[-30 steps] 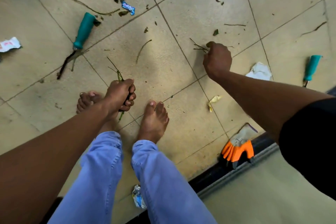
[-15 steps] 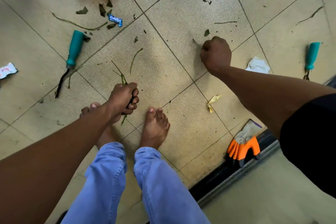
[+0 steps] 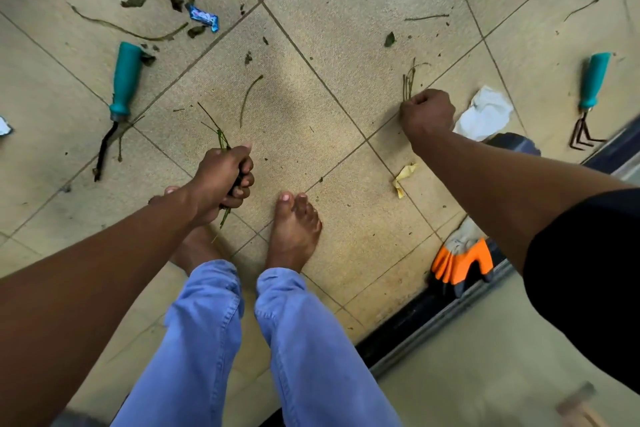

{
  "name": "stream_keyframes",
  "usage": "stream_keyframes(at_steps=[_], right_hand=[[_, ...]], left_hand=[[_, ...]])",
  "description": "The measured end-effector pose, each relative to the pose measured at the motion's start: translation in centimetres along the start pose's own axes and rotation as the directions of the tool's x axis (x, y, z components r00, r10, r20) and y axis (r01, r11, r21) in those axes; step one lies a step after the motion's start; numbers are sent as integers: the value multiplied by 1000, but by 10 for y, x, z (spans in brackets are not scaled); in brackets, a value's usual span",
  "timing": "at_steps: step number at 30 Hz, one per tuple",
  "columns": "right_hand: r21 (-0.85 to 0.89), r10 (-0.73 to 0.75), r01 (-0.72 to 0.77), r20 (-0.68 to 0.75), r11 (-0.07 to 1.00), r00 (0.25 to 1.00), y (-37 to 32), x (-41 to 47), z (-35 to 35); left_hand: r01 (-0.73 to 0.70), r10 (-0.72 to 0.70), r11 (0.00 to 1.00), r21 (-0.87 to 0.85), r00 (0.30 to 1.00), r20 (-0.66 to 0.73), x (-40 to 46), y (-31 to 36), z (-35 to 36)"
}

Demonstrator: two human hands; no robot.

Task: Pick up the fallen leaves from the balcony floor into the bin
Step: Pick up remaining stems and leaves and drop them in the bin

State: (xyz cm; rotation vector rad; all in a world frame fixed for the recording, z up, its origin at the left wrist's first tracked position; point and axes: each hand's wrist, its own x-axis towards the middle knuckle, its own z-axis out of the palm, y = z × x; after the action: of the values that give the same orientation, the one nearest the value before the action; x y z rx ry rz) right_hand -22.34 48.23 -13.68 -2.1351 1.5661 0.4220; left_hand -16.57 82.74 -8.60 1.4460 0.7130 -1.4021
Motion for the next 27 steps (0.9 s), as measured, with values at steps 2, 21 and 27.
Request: stream_keyframes(at_steps=[2, 21, 27], right_hand=[[-32, 18, -20, -45, 999, 999, -5, -1, 7], [-80, 4, -13, -110, 997, 994, -13, -4, 9], [-151, -105, 89, -99, 984, 989, -8, -6, 10]], left_hand=[[10, -10, 1000, 0, 1000, -9, 1, -2, -2], [7, -8, 999, -39, 1000, -19, 8, -1, -1], [6, -6, 999, -33, 1000, -8, 9, -4, 0]])
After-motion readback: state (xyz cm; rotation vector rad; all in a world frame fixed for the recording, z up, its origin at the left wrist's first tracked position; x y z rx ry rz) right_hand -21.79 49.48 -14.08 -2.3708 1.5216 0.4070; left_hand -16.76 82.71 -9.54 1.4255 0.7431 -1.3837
